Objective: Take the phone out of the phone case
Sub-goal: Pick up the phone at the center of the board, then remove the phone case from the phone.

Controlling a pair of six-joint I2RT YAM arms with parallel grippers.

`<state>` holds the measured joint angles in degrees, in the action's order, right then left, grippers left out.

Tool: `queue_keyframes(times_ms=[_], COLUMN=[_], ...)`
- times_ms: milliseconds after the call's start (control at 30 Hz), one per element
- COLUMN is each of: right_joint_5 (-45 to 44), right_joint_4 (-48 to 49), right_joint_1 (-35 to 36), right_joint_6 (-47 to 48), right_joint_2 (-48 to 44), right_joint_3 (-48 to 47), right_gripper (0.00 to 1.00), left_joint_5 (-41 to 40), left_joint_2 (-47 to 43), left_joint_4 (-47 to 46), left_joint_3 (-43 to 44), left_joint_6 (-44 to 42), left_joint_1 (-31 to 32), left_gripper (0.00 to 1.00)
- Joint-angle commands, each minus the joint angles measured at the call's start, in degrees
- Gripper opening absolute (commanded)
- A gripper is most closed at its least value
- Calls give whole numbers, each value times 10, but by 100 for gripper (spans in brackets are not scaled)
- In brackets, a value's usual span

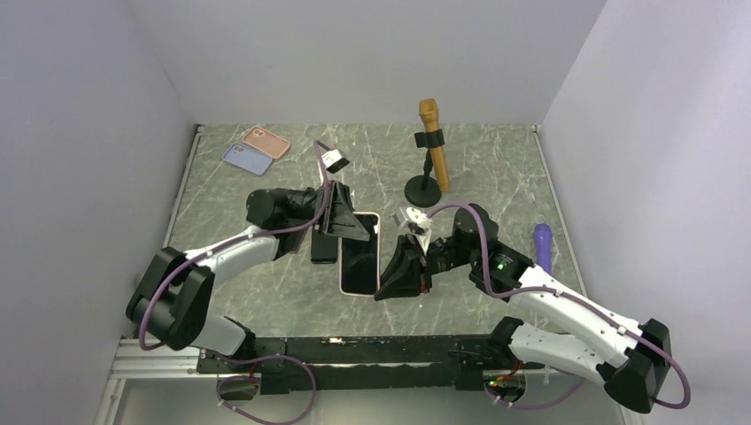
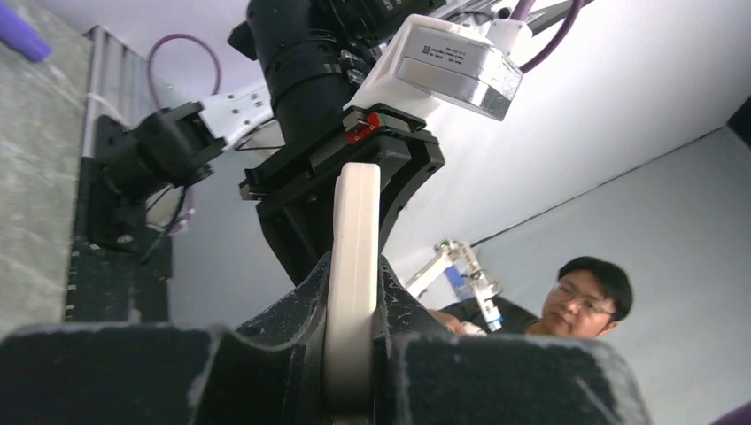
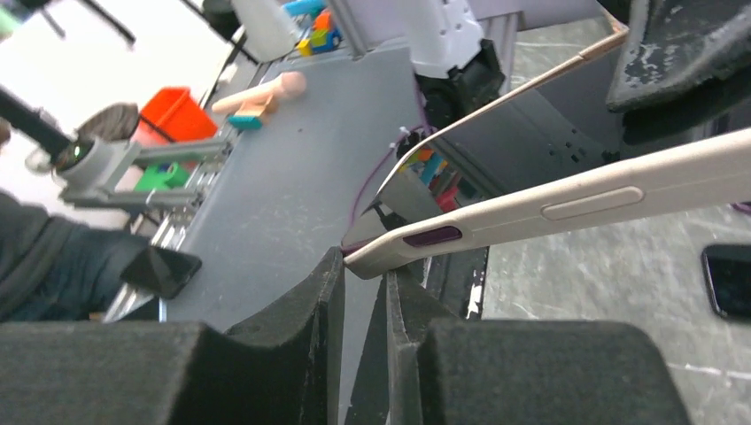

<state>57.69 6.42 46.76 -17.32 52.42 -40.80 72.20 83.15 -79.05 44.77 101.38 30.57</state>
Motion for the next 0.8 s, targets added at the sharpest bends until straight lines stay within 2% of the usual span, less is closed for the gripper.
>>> queue_keyframes(times_ms=[0, 100, 233, 300, 433, 500, 600, 700, 767], right_joint_5=[-20, -44, -117, -242, -610, -680, -702, -674, -640], right_joint_4=[-28, -49, -2, 50, 59, 72, 82, 81, 88], right_joint_1=[11, 14, 16, 16, 18, 18, 18, 16, 16], right_joint_6=[166, 221, 220, 182, 60, -7, -68, -97, -105], right_joint_2=[22, 55, 91, 92, 87, 73, 57, 40, 15], right_joint_3=[-75, -120, -148, -135, -108, -73, -31, -12, 1], right_gripper=[0, 0, 0, 0, 0, 0, 0, 0, 0], left_joint_5=[-90, -101, -111, -119, -198, -257, -322, -350, -382], left_joint_2=[-74, -117, -164, -178, -222, -253, -285, -287, -292], left_joint_4=[-74, 11, 149, 192, 283, 316, 348, 390, 383], left_joint_3=[-36, -42, -27, -24, -30, -36, -33, -7, -11], left_joint_6=[122, 72, -19, -49, -143, -206, -274, -325, -331], left_joint_1=[23, 26, 31, 32, 31, 31, 31, 31, 31], left_gripper=[0, 0, 0, 0, 0, 0, 0, 0, 0])
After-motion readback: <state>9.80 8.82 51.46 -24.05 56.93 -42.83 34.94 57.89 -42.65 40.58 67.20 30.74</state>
